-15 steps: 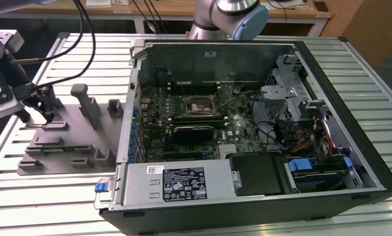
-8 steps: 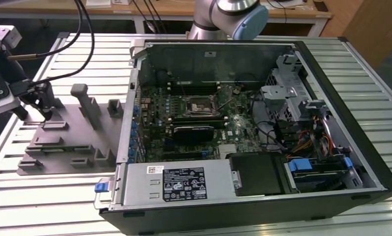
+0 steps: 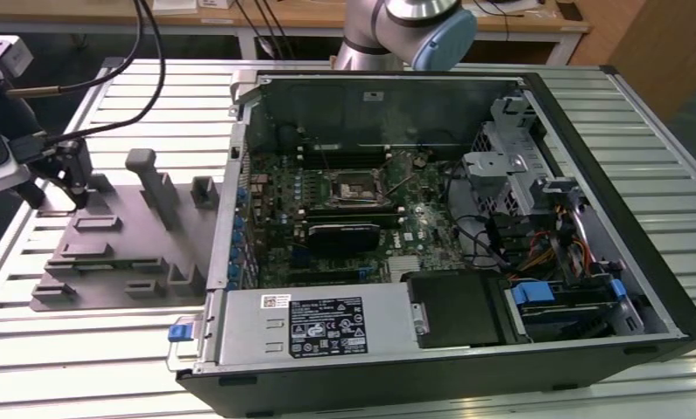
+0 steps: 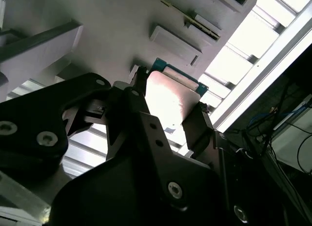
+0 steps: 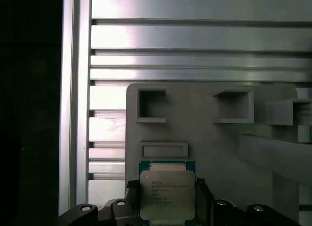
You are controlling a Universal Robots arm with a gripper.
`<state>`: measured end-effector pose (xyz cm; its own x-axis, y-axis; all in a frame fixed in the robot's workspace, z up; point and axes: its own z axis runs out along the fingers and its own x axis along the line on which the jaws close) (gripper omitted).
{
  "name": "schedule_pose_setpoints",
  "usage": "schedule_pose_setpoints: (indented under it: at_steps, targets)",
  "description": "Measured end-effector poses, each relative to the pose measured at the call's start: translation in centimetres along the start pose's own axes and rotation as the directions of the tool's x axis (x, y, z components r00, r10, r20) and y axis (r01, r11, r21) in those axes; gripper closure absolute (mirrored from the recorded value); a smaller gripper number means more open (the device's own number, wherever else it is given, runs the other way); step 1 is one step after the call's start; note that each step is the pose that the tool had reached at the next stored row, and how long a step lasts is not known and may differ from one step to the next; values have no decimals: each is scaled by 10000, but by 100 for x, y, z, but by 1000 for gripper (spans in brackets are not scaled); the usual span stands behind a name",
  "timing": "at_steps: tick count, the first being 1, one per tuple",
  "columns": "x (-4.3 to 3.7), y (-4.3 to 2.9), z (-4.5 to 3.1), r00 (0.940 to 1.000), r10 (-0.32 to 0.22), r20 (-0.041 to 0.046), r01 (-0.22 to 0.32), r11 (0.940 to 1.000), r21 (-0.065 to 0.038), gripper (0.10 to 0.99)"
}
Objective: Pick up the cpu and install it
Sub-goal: 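Pick up the cpu and move it towards the insertion slot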
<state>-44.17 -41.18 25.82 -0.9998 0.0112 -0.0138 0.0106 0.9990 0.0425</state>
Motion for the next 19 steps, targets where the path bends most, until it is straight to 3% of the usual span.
schedule_pose_setpoints:
  at_steps: [19]
  targets:
    - [-4,14,-296,10000,0,-1,0,10000,1,545]
